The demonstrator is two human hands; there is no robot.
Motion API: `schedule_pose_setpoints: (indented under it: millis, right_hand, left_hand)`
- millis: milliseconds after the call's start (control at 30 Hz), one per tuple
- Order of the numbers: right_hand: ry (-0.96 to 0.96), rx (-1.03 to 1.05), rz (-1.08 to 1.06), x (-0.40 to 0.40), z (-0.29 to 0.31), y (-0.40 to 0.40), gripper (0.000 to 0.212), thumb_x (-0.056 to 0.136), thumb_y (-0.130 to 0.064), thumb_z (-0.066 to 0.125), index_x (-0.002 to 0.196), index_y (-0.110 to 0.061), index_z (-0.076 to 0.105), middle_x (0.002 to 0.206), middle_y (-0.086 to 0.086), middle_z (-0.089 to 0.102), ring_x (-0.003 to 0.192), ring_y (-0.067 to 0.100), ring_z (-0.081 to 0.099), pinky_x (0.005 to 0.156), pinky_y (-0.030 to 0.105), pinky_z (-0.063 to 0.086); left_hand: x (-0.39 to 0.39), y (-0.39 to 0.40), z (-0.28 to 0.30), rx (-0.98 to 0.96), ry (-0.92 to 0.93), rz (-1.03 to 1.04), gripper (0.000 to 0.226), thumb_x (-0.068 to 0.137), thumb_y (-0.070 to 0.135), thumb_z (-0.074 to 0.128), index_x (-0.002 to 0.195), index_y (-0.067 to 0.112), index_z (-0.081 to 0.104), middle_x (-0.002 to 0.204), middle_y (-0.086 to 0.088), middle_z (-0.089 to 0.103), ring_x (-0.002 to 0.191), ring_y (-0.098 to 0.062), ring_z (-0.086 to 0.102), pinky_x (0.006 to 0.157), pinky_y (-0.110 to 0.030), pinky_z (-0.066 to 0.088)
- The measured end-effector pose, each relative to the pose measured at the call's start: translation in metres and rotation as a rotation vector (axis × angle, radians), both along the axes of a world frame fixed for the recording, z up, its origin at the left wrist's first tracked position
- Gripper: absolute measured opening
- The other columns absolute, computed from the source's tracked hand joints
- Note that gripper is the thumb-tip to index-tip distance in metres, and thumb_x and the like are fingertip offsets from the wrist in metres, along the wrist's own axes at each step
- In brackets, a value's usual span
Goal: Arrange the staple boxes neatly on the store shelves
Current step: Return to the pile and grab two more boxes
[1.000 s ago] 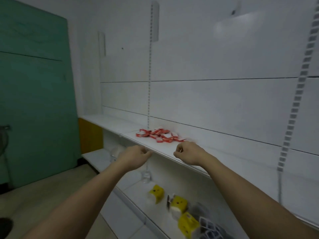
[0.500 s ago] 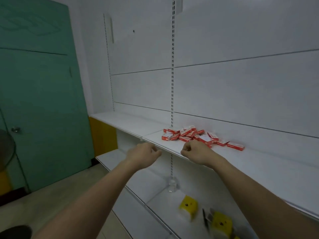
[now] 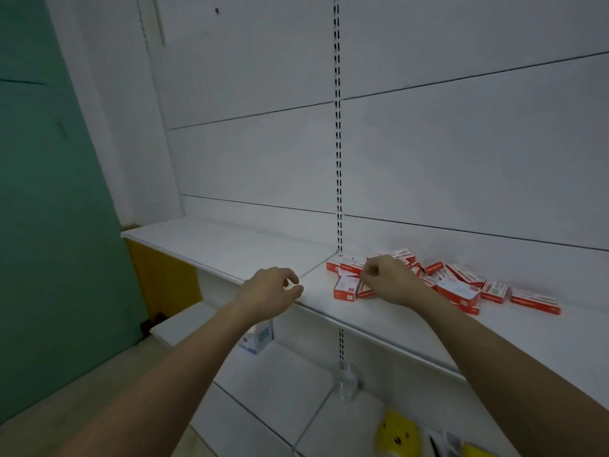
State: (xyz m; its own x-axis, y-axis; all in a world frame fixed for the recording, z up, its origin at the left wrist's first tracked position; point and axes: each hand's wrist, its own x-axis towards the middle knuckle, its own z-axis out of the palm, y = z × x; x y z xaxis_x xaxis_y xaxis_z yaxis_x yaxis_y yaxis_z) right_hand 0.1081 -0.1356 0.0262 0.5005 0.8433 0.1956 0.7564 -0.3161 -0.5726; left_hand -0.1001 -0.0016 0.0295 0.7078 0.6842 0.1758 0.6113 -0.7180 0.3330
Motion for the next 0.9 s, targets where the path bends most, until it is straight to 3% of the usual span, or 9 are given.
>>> schedule_pose_setpoints:
  millis: [333,467,567,700,833,900]
  right_hand:
    - [-0.047,-0.039,-0.397,0.038,-0.004,0.067,0.016,0.092,-0.014,0.056,0.106,-0.018,0.063,0.112,0.004,0.062,0.096,0.018,0.057,0.078,0.028,0.045]
    - [-0.051,-0.095,-0.46,0.037,-0.001,0.077,0.017,0.092,-0.018,0.058,0.109,-0.02,0.062,0.115,0.001,0.061,0.095,0.016,0.059,0.077,0.028,0.051]
    - [-0.022,-0.15,-0.449,0.035,-0.001,0.081,0.022,0.091,-0.024,0.062,0.113,-0.025,0.061,0.121,-0.004,0.059,0.097,0.013,0.059,0.08,0.029,0.054]
    - [-0.03,-0.242,-0.418,0.033,-0.001,0.089,0.039,0.087,-0.033,0.066,0.125,-0.028,0.057,0.131,-0.007,0.055,0.103,0.008,0.055,0.087,0.024,0.048]
    - [-0.037,-0.326,-0.406,0.036,-0.001,0.097,0.05,0.086,-0.036,0.068,0.133,-0.027,0.052,0.129,-0.008,0.055,0.104,0.007,0.053,0.085,0.017,0.044]
    - [-0.043,-0.335,-0.399,0.04,-0.004,0.1,0.05,0.085,-0.035,0.068,0.132,-0.027,0.054,0.129,-0.007,0.056,0.105,0.007,0.056,0.086,0.018,0.047]
  left_hand:
    - [0.072,0.154,-0.026,-0.239,-0.136,-0.428,0.022,0.092,0.035,0.058,0.112,0.028,0.062,0.11,0.005,0.06,0.095,-0.012,0.056,0.081,-0.025,0.044]
    - [0.103,0.192,-0.026,-0.338,-0.169,-0.598,0.019,0.09,0.028,0.063,0.109,0.029,0.063,0.107,0.007,0.061,0.091,-0.01,0.058,0.08,-0.022,0.045]
    - [0.134,0.204,-0.032,-0.434,-0.209,-0.665,0.019,0.088,0.022,0.066,0.105,0.03,0.064,0.108,0.005,0.062,0.09,-0.013,0.062,0.086,-0.028,0.05]
    - [0.17,0.204,-0.045,-0.439,-0.13,-0.784,0.036,0.085,0.022,0.071,0.118,0.028,0.059,0.113,0.006,0.056,0.099,-0.018,0.059,0.087,-0.032,0.051]
    - [0.194,0.209,-0.042,-0.504,0.004,-0.841,0.073,0.077,0.034,0.078,0.14,0.025,0.043,0.131,0.008,0.049,0.104,-0.01,0.051,0.08,-0.023,0.045]
    - [0.204,0.21,-0.036,-0.485,0.108,-0.871,0.081,0.076,0.037,0.078,0.145,0.023,0.037,0.126,0.01,0.052,0.097,-0.004,0.052,0.075,-0.015,0.04]
